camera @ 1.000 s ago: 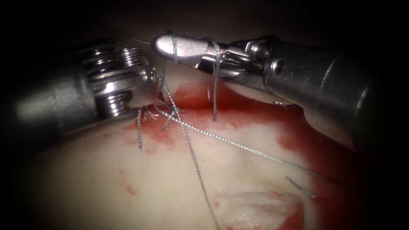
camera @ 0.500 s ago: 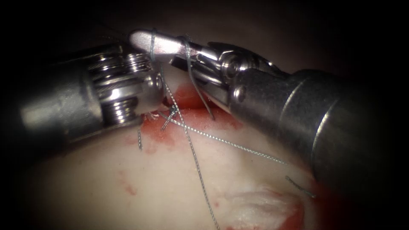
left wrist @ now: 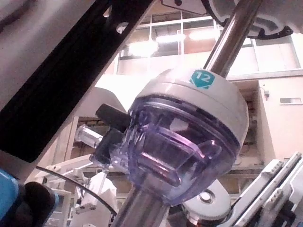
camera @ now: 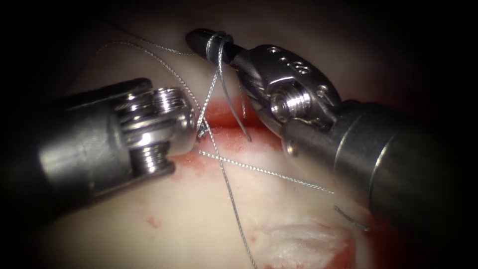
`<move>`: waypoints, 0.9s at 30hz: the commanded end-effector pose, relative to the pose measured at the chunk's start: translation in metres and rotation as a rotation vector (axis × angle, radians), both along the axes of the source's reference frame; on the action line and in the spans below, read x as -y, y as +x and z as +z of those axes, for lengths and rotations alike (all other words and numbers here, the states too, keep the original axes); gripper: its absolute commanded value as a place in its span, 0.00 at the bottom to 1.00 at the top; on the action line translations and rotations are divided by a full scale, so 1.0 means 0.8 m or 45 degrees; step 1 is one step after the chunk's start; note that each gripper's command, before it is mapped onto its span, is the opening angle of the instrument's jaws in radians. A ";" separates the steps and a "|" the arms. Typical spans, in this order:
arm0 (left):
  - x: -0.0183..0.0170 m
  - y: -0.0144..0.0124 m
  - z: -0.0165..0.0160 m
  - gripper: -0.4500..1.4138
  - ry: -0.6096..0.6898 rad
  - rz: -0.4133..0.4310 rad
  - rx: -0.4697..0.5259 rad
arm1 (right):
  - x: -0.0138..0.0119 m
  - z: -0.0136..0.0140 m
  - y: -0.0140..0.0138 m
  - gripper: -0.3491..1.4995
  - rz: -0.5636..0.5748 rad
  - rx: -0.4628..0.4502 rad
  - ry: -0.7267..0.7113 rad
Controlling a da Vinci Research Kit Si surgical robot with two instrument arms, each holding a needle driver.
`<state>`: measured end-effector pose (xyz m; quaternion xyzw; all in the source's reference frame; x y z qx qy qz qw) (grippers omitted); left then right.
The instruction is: Wound Closure
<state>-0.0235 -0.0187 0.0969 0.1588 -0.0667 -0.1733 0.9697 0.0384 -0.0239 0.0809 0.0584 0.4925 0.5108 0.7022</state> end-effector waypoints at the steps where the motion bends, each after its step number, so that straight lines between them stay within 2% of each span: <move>1: -0.0013 -0.0003 -0.0008 0.00 -0.005 0.001 0.004 | -0.0010 0.0007 0.0003 0.00 0.019 0.050 0.010; 8: -0.0011 -0.0001 -0.0005 0.00 0.005 0.015 -0.028 | -0.0007 0.0015 -0.0018 0.00 0.006 0.144 0.077; 16: -0.0006 -0.0007 0.0008 0.00 0.020 0.022 -0.077 | 0.0004 0.0026 -0.0017 0.03 -0.020 0.192 0.128; 17: -0.0006 -0.0009 0.0010 0.00 0.026 0.021 -0.082 | 0.0006 0.0031 -0.0016 0.12 -0.036 0.236 0.149; 19: -0.0007 -0.0011 0.0010 0.00 0.031 0.021 -0.088 | 0.0007 0.0036 -0.0016 0.17 -0.048 0.274 0.166; 20: -0.0008 -0.0013 0.0011 0.00 0.038 0.014 -0.096 | 0.0005 0.0041 -0.0016 0.27 -0.048 0.283 0.166; 27: -0.0016 -0.0024 0.0016 0.00 0.057 -0.016 -0.126 | -0.0002 0.0048 -0.0017 0.35 -0.033 0.284 0.169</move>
